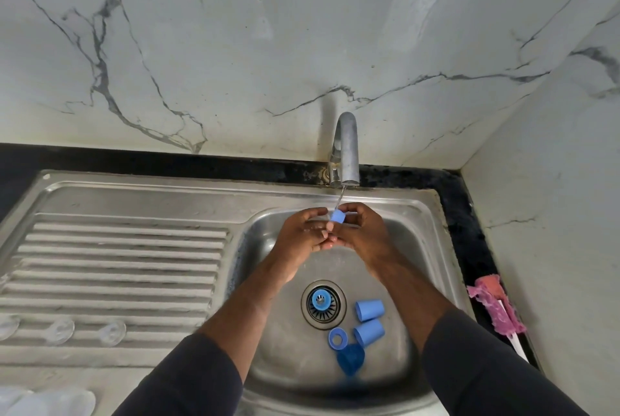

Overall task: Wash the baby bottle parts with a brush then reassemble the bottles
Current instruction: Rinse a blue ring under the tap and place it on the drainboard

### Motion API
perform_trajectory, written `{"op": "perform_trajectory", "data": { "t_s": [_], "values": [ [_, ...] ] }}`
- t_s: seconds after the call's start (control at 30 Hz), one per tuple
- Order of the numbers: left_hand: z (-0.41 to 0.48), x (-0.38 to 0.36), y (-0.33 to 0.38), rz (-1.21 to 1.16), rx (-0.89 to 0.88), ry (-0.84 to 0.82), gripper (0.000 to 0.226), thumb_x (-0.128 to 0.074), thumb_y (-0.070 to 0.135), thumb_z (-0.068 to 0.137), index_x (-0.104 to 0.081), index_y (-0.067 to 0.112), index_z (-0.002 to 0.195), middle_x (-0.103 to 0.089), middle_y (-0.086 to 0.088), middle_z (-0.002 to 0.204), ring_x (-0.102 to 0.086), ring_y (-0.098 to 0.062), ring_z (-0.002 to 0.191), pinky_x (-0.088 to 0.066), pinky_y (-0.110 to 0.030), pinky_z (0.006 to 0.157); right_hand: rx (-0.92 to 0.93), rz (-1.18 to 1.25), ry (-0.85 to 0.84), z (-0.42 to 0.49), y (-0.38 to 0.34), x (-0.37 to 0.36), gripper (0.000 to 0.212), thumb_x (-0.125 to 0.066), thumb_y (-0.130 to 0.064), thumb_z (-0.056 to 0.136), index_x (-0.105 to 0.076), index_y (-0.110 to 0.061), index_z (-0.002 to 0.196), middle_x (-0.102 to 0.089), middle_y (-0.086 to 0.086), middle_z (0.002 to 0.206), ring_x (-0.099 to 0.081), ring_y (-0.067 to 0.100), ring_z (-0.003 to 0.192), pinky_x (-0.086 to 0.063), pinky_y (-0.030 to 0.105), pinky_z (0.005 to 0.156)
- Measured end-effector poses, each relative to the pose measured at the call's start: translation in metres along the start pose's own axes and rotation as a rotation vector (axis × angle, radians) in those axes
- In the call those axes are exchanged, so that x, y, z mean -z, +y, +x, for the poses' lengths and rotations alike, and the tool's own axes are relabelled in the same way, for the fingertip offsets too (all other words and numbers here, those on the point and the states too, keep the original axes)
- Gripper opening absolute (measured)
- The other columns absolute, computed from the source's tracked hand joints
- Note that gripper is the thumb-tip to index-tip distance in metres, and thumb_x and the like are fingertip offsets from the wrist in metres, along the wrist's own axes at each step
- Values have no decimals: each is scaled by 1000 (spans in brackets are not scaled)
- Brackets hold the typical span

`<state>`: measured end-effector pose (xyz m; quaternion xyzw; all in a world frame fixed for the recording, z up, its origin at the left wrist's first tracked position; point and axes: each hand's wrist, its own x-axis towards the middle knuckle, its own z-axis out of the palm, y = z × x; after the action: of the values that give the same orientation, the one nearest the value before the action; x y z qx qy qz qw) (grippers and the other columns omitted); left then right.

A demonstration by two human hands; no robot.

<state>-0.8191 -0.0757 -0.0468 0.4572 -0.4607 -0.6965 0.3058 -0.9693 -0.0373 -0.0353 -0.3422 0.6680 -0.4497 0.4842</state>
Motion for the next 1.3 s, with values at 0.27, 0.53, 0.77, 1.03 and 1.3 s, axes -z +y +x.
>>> {"op": "perform_trajectory", "data": {
  "t_s": [0.27, 0.53, 0.77, 1.03, 1.3],
  "values": [
    [5, -5, -2, -235, 230, 16, 27, -56, 24, 102, -66, 7, 120, -74, -16, 110, -70, -29, 104, -58, -38, 83, 333, -752, -3, 14, 8, -11, 23, -75, -25, 73, -69, -21, 95, -65, 3, 91, -60, 18, 81, -42, 23, 65],
    [9, -8, 9, -315, 187, -63, 24, -63, 7, 96, -67, 9, 119, -74, -14, 109, -71, -21, 96, -58, -34, 84, 336, -593, 110, 5, -7, 1, 26, -82, -24, 79, -76, -20, 104, -67, -3, 94, -59, 9, 86, -42, 11, 72],
    [-18, -3, -5, -285, 111, 23, 34, -67, 0, 91, -58, 0, 124, -71, -15, 108, -73, -20, 89, -60, -31, 73, 208, -446, -65, -24, -5, 3, 34, -83, -4, 74, -73, -12, 106, -77, 3, 97, -73, 15, 90, -59, 38, 88],
    [-60, -42, -32, -161, 51, 67, 29, -70, 2, 90, -65, 7, 118, -72, -11, 101, -73, -22, 89, -61, -29, 75, 185, -564, 146, -80, 29, 31, 15, -68, -15, 88, -75, -17, 102, -76, -1, 98, -70, 14, 92, -56, 37, 89],
    [-80, -107, -55, -130, 238, -103, 17, -68, 5, 92, -68, 10, 109, -67, -15, 104, -70, -31, 94, -60, -37, 87, 90, -1024, 645, -155, 75, 145, 20, -62, -15, 88, -67, -12, 107, -68, 14, 106, -67, 36, 96, -54, 42, 79]
  ]
}}
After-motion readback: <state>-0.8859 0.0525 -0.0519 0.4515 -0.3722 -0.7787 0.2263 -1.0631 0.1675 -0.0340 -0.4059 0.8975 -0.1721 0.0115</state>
